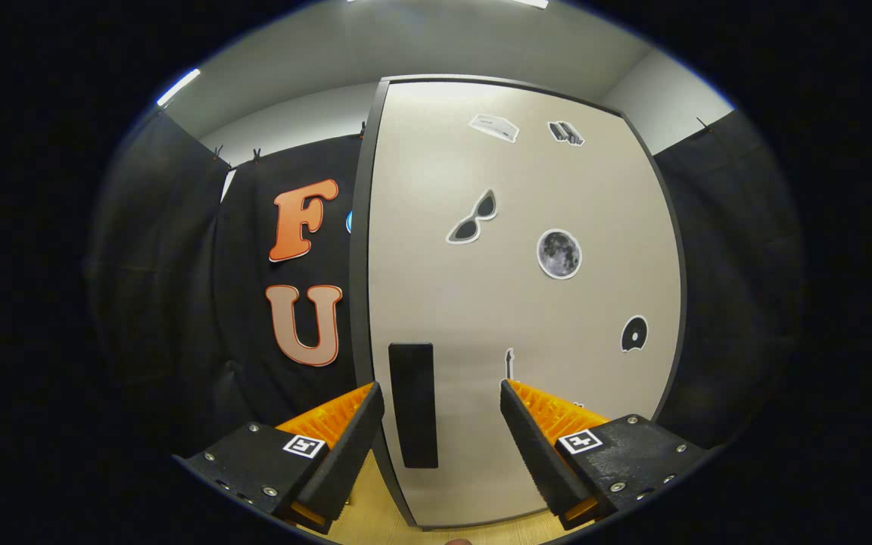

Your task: Open the shoe cabinet door, grab the shoes and put them into the shoe cabinet, then close the shoe cabinet door.

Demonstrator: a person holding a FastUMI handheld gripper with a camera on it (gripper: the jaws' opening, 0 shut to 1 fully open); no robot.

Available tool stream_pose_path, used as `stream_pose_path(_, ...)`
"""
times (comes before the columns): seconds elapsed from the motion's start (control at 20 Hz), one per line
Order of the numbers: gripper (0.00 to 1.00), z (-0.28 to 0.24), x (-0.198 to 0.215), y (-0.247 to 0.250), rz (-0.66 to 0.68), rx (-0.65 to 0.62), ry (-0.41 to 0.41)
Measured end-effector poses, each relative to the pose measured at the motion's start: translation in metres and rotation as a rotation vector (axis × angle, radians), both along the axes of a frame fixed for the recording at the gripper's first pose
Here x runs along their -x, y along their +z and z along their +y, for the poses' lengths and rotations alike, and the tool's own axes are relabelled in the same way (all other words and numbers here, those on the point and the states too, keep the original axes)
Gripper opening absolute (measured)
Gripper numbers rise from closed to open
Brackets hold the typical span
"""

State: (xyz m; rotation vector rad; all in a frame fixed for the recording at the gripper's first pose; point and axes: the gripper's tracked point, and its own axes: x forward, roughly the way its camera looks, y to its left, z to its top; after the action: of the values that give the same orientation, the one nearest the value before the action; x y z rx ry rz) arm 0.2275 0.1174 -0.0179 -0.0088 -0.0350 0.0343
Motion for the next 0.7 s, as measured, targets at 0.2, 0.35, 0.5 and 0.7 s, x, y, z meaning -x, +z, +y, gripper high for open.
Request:
stream_pose_path(0.2, 0.96, -0.015, 0.045, 0.007, 0.011, 0.010, 0.009)
stream_pose_path(0.35, 0.96, -0.042, 0.102, 0.001, 0.023, 0.009, 0.012)
stream_pose_path(0.5, 0.96, -0.060, 0.145, 0.002, 0.026, -0.005, 0.001)
stream_pose_path(0.7, 0.96, -0.078, 0.195, 0.001, 0.028, 0.000, -0.008)
